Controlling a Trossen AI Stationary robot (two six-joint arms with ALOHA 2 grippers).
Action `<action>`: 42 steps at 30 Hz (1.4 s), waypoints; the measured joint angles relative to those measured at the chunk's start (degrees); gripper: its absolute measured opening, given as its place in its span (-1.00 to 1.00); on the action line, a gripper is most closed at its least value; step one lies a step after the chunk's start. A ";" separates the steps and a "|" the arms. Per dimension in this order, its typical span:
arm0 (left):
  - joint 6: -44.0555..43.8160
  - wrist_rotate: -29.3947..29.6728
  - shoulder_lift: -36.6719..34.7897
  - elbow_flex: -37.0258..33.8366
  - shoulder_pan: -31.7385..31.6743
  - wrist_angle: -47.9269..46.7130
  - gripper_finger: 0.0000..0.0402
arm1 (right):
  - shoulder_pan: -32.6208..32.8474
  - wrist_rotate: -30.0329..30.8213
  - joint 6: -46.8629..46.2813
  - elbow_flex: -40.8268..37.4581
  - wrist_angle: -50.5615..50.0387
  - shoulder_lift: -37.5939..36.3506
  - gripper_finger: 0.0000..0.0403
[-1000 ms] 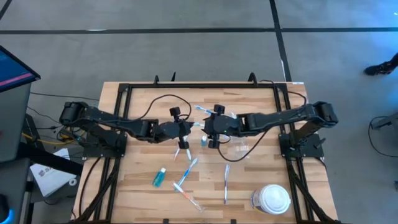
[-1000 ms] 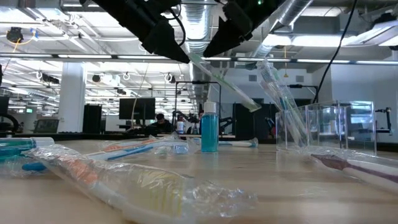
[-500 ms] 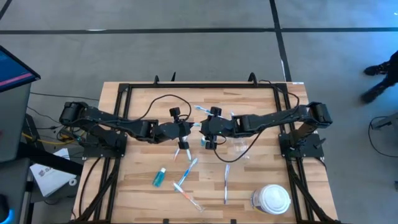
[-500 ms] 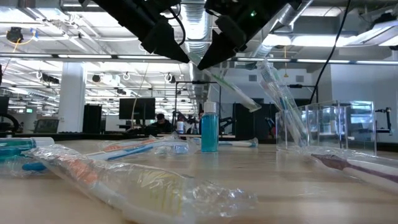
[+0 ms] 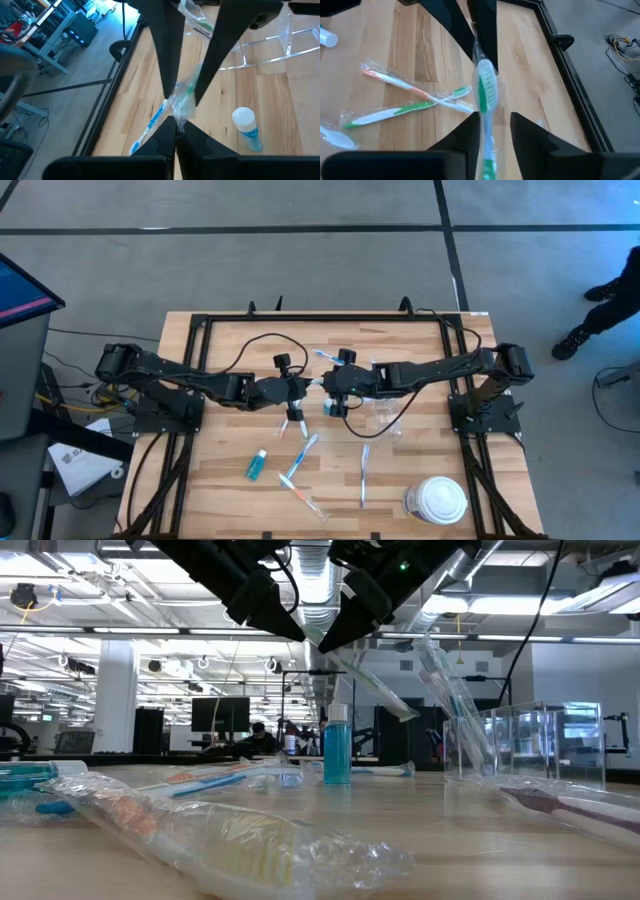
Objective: Pick & Place toothbrushing station
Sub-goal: Put the top green toothbrush into the transparent organizer
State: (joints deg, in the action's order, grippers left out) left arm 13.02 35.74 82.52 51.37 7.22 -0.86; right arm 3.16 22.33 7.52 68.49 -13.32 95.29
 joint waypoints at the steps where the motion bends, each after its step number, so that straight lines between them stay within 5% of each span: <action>1: 0.00 -0.02 0.00 0.00 0.00 0.00 -1.00 | 0.00 0.00 0.00 0.00 0.09 0.00 -0.60; 6: 0.00 0.17 0.00 0.00 -0.02 0.00 -1.00 | -0.20 -0.26 0.12 0.00 0.06 0.02 -0.93; 19: -2.74 8.86 -3.88 -0.04 -0.02 -3.86 -0.86 | 0.40 -1.40 -2.10 -0.02 0.53 -1.32 -0.99; 28: -10.90 -0.92 -12.65 -4.71 -0.04 -4.08 -0.78 | 1.87 -1.25 -2.85 0.02 3.28 -6.83 -1.00; 42: -15.06 -1.70 -13.84 -8.51 0.74 -2.84 -0.89 | 7.03 5.18 -3.92 -7.04 6.85 -19.31 -1.00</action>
State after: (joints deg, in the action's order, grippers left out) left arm -2.04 34.04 68.69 42.87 7.97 -3.70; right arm 10.19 27.50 3.60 61.44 -6.46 75.97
